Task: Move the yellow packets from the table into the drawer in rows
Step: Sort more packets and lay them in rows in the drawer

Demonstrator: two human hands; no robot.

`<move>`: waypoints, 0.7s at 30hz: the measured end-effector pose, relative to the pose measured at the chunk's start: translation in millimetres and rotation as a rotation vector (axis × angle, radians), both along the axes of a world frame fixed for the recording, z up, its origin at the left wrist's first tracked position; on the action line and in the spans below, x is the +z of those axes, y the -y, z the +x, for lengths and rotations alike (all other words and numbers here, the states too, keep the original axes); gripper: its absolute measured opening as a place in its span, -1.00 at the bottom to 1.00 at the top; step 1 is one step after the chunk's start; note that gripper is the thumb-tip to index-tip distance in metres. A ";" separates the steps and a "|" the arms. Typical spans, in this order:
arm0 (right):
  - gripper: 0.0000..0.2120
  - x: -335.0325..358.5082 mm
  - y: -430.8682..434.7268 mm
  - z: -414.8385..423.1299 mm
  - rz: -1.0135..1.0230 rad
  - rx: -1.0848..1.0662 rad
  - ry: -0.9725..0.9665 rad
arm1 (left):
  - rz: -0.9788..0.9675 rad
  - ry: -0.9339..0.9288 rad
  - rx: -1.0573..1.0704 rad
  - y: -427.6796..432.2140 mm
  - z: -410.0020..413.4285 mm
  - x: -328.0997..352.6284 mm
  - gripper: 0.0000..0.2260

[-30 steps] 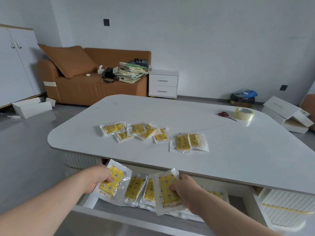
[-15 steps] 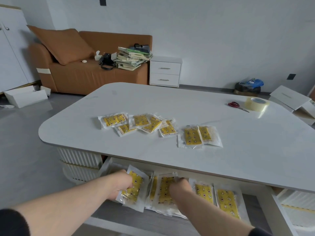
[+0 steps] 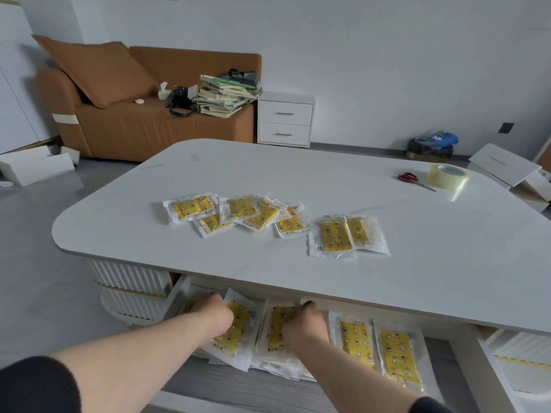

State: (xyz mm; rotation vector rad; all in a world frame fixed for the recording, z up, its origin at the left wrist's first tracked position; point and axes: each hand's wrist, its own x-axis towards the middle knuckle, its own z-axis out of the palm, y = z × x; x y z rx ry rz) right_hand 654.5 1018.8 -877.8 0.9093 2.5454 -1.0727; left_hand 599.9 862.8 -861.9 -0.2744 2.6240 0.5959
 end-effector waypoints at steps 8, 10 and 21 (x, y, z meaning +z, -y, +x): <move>-0.51 -3.2 -0.5 -4.0 0.307 0.208 0.095 | -0.061 -0.034 -0.016 -5.1 -6.9 -7.1 -0.57; -0.45 -5.4 -0.4 -4.8 0.381 0.251 0.119 | -0.071 -0.031 -0.012 -6.8 -8.2 -8.8 -0.58; -0.49 -0.8 -20.5 10.7 0.595 0.426 -0.010 | -0.157 -0.120 -0.182 -0.6 -9.2 -14.2 -0.60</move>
